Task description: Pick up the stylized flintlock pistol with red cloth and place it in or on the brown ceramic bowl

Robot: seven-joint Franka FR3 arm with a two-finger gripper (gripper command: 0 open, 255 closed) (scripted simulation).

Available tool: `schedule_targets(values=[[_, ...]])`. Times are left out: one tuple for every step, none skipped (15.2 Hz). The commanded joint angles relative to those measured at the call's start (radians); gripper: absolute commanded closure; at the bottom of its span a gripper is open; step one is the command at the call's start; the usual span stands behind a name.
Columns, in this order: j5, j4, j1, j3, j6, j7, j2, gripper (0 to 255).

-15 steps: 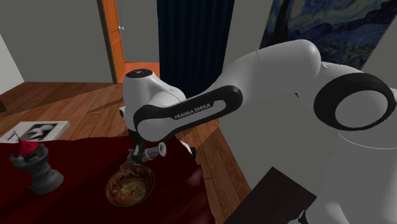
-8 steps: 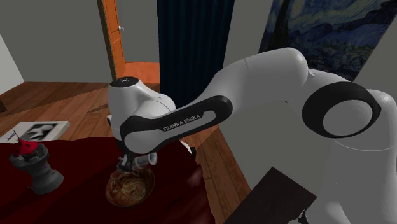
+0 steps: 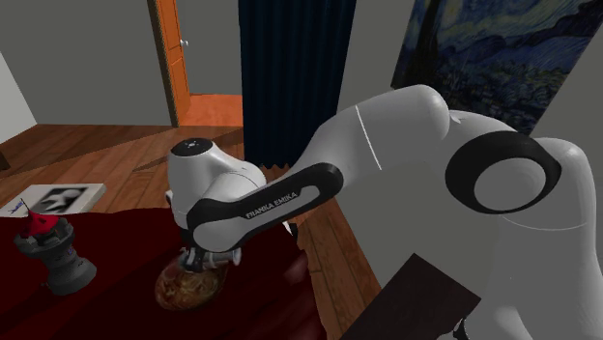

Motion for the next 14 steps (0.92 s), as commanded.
schedule_targets(values=[[-0.003, -0.009, 0.001, -0.002, 0.022, 0.002, 0.012, 255], [-0.006, -0.015, 0.002, -0.004, 0.041, 0.005, 0.026, 255], [-0.006, -0.015, 0.002, -0.004, 0.041, 0.005, 0.026, 255], [-0.006, -0.015, 0.002, -0.004, 0.042, 0.005, 0.026, 255], [-0.006, -0.015, 0.002, -0.004, 0.042, 0.005, 0.026, 255], [-0.006, -0.015, 0.002, -0.004, 0.041, 0.005, 0.026, 255], [-0.006, -0.015, 0.002, -0.004, 0.041, 0.005, 0.026, 255], [-0.006, -0.015, 0.002, -0.004, 0.041, 0.005, 0.026, 255], [-0.006, -0.015, 0.002, -0.004, 0.041, 0.005, 0.026, 255], [-0.006, -0.015, 0.002, -0.004, 0.041, 0.005, 0.026, 255], [-0.006, -0.014, 0.001, -0.004, 0.040, 0.003, 0.026, 0], [-0.006, -0.014, 0.001, -0.004, 0.040, 0.004, 0.026, 0], [-0.006, -0.015, 0.001, -0.004, 0.041, 0.004, 0.025, 0], [-0.006, -0.015, 0.001, -0.004, 0.040, 0.004, 0.025, 0]])
